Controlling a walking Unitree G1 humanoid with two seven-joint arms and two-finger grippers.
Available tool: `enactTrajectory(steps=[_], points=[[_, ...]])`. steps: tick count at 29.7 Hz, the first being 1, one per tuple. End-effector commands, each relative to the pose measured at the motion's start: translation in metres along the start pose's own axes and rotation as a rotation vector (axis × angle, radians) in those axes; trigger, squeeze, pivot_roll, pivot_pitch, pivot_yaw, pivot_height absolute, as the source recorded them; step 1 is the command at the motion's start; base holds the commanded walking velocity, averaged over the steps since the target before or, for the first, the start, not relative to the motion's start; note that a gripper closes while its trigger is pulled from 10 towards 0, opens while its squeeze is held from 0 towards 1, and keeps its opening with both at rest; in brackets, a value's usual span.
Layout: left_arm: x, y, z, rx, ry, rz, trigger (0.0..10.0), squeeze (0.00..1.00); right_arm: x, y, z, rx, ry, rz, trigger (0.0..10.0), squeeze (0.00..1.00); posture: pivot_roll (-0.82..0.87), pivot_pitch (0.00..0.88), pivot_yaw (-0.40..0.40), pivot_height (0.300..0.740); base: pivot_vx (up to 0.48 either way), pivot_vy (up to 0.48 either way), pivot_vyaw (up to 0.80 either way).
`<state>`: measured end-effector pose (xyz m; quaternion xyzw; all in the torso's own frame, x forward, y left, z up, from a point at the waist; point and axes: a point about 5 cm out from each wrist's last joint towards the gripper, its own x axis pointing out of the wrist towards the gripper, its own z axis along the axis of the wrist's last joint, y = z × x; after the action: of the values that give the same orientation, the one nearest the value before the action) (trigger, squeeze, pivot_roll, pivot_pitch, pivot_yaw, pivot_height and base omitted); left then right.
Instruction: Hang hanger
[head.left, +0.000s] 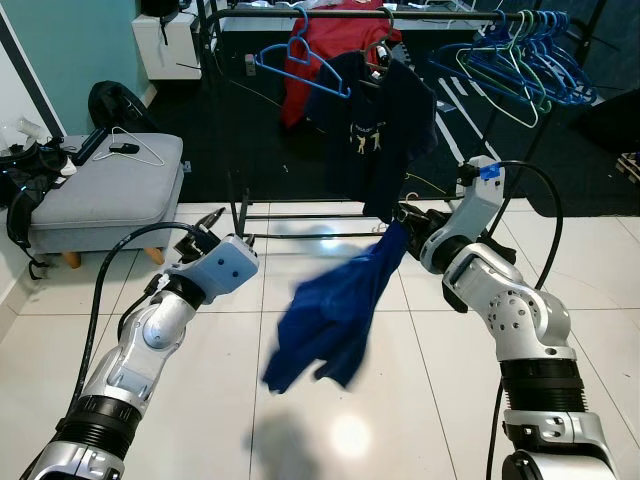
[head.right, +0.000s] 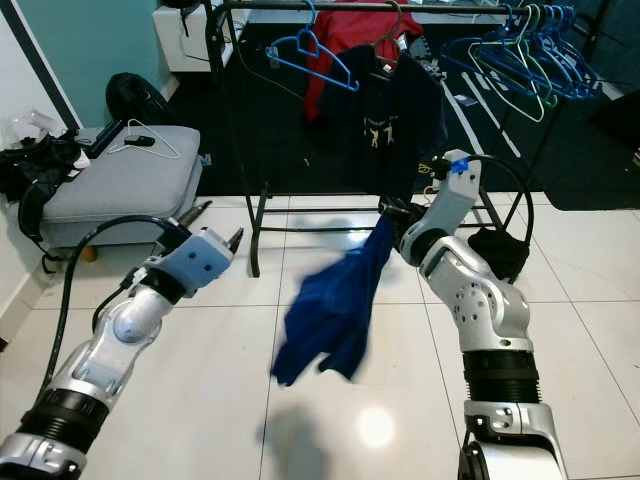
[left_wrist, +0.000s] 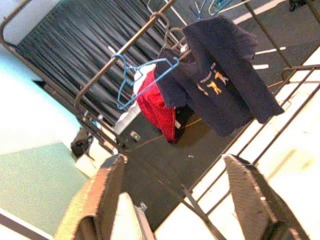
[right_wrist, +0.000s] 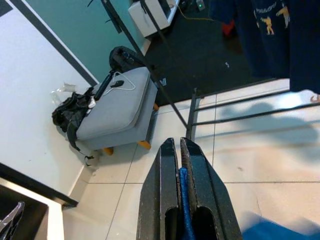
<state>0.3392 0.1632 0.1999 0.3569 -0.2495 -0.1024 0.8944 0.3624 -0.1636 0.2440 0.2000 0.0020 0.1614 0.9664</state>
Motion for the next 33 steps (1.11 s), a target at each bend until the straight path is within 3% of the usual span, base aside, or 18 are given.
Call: enactTrajectory(steps=[1,9,11,12,14,15,16,19,20,23,26,28,29,30,33], points=[[-0.006,-0.004,-0.006,-0.058,0.051,-0.008,10.0,0.0,0.002,-0.001,0.006,-0.047,-0.018,0.041,0.0,0.0,-0.04,0.18,0.015,0.74,0.0,0.0,0.0],[-0.007,-0.004,-0.009,-0.114,0.084,-0.003,10.0,0.0,0.005,-0.009,0.002,-0.136,0.055,0.051,0.0,0.0,-0.04,0.173,0.01,0.74,0.0,0.0,0.0],[-0.008,-0.006,-0.011,-0.143,0.11,-0.004,10.0,0.0,0.008,-0.011,-0.003,-0.226,0.103,0.047,0.0,0.0,-0.04,0.166,0.002,0.74,0.0,0.0,0.0],[-0.008,-0.006,-0.011,-0.143,0.11,-0.004,10.0,0.0,0.008,-0.011,-0.003,-0.226,0.103,0.047,0.0,0.0,-0.04,0.166,0.002,0.74,0.0,0.0,0.0],[-0.009,-0.007,-0.013,-0.169,0.139,0.007,10.0,0.0,0.01,0.007,-0.015,-0.254,0.127,0.149,0.0,0.0,-0.04,0.165,0.001,0.74,0.0,0.0,0.0],[-0.009,-0.007,-0.013,-0.169,0.139,0.007,10.0,0.0,0.01,0.007,-0.015,-0.254,0.127,0.149,0.0,0.0,-0.04,0.165,0.001,0.74,0.0,0.0,0.0],[-0.009,-0.007,-0.015,-0.188,0.156,0.013,10.0,0.0,0.009,0.022,-0.024,-0.259,0.142,0.256,0.0,0.0,-0.03,0.165,0.002,0.74,0.0,0.0,0.0],[-0.009,-0.007,-0.015,-0.188,0.156,0.013,10.0,0.0,0.009,0.022,-0.024,-0.259,0.142,0.256,0.0,0.0,-0.03,0.165,0.002,0.74,0.0,0.0,0.0],[-0.009,-0.006,-0.016,-0.216,0.175,0.025,10.0,0.0,0.006,0.033,-0.032,-0.277,0.157,0.342,0.0,0.0,-0.03,0.165,0.002,0.74,0.0,0.0,0.0],[-0.008,-0.004,-0.016,-0.258,0.191,0.041,10.0,0.0,0.008,0.034,-0.036,-0.276,0.166,0.322,0.0,0.0,-0.03,0.169,0.002,0.74,0.0,0.0,0.0],[-0.004,-0.004,-0.009,-0.416,0.191,0.01,10.0,0.0,0.016,0.021,-0.036,-0.272,0.154,0.166,0.0,0.0,-0.03,0.174,0.0,0.74,0.0,0.0,0.0],[-0.004,-0.004,-0.009,-0.416,0.191,0.01,10.0,0.0,0.016,0.021,-0.036,-0.272,0.154,0.166,0.0,0.0,-0.03,0.174,0.0,0.74,0.0,0.0,0.0],[-0.003,-0.01,-0.003,-0.489,0.181,-0.045,10.0,0.0,0.018,0.019,-0.034,-0.249,0.133,0.121,0.0,0.0,-0.03,0.179,-0.002,0.74,0.0,0.0,0.0],[-0.003,-0.016,0.005,-0.556,0.162,-0.118,10.0,0.33,0.02,0.018,-0.032,-0.206,0.107,0.071,0.0,0.0,-0.03,0.179,-0.002,0.74,0.0,0.0,0.0],[-0.004,-0.021,0.01,-0.598,0.147,-0.17,10.0,0.33,0.022,0.017,-0.03,-0.175,0.091,0.038,0.0,0.0,-0.03,0.179,-0.002,0.74,0.0,0.0,0.0]])
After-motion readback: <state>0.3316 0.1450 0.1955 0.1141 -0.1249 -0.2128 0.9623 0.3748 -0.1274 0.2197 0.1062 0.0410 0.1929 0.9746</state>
